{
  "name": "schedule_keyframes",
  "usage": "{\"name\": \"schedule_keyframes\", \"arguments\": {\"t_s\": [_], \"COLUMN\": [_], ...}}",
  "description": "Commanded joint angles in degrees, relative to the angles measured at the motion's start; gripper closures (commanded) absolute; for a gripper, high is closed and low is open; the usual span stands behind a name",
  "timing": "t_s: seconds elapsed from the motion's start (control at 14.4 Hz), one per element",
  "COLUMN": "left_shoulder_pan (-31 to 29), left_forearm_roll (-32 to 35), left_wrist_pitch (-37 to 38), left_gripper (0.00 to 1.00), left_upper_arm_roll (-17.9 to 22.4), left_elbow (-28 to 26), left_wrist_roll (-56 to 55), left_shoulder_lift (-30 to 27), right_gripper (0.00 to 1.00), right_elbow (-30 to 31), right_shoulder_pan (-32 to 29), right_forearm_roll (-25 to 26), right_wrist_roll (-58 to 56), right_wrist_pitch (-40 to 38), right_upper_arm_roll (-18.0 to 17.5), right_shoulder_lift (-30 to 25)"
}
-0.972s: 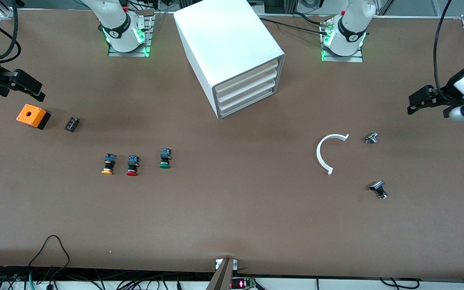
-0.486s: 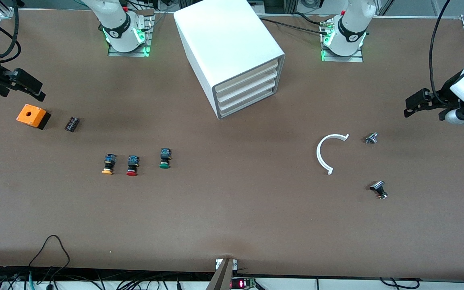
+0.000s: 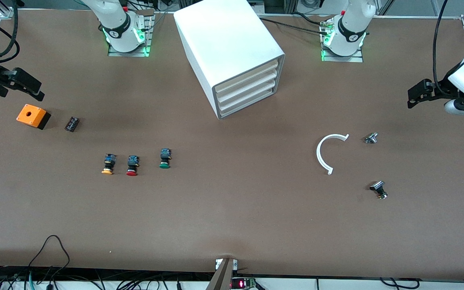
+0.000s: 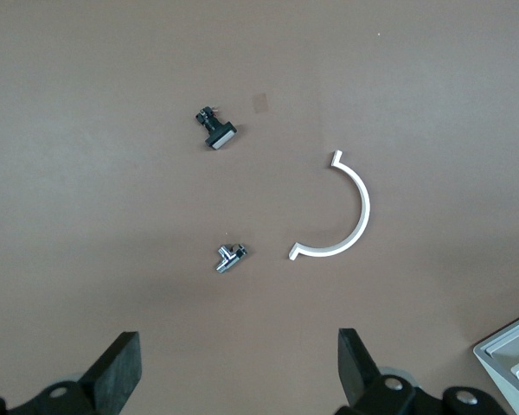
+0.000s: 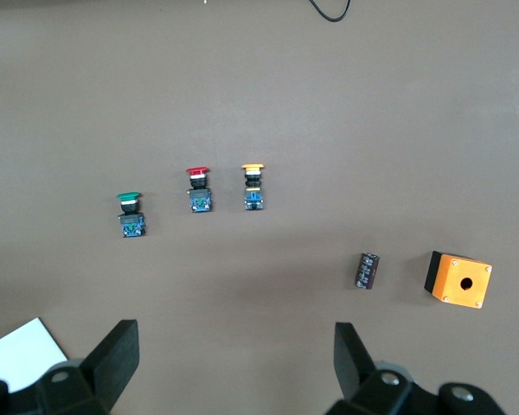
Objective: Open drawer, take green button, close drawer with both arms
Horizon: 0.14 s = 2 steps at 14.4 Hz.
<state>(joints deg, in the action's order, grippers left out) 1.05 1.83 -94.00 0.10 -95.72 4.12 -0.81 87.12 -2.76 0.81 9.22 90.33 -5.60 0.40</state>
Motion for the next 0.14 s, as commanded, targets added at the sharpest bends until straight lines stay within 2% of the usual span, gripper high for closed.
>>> {"name": "schedule_keyframes", "arguments": {"t_s": [0.0, 0.07], "left_shoulder_pan": [0.80, 0.80], "left_forearm_roll": [1.25, 1.25], "left_wrist_pitch": [0.83, 0.83], "left_gripper": [0.00, 0.00], "left_upper_arm_roll": [0.26, 0.26], "left_elbow": [-0.70, -0.61], "left_wrist_roll": [-0.43, -0.43], "left_shoulder_lift": [-1.04, -1.04], "right_gripper": [0.00, 0.00], "right_elbow": [0.94, 0.94], "right_shoulder_pan": [-0.32, -0.32], "right_forearm_roll": [-0.20, -0.20], "right_wrist_roll": [-0.96, -0.96], "right_wrist_pitch": [0.55, 0.55], "right_upper_arm_roll": [-0.03, -0.03], "right_shoulder_lift": [-1.28, -1.28]}}
